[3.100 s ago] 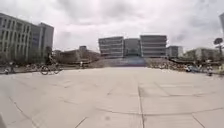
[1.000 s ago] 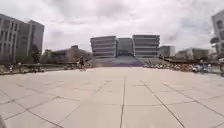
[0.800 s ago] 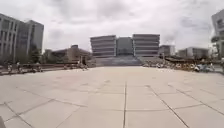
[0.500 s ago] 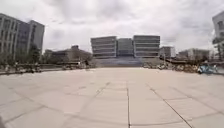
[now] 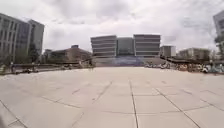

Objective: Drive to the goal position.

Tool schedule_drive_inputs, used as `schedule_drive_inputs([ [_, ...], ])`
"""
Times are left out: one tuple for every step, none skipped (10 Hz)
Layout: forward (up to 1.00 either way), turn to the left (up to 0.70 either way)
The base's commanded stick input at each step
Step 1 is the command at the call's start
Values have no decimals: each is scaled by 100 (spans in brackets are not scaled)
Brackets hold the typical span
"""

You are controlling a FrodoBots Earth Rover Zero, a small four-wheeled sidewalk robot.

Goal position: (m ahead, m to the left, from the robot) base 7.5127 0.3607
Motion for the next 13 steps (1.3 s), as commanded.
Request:
schedule_drive_inputs([
  [100, 0],
  [100, 0],
  [100, 0],
  [100, 0],
  [100, 0],
  [100, 0],
  [100, 0],
  [100, 0],
  [100, 0],
  [100, 0],
  [100, 0],
  [100, 0],
  [100, 0],
])
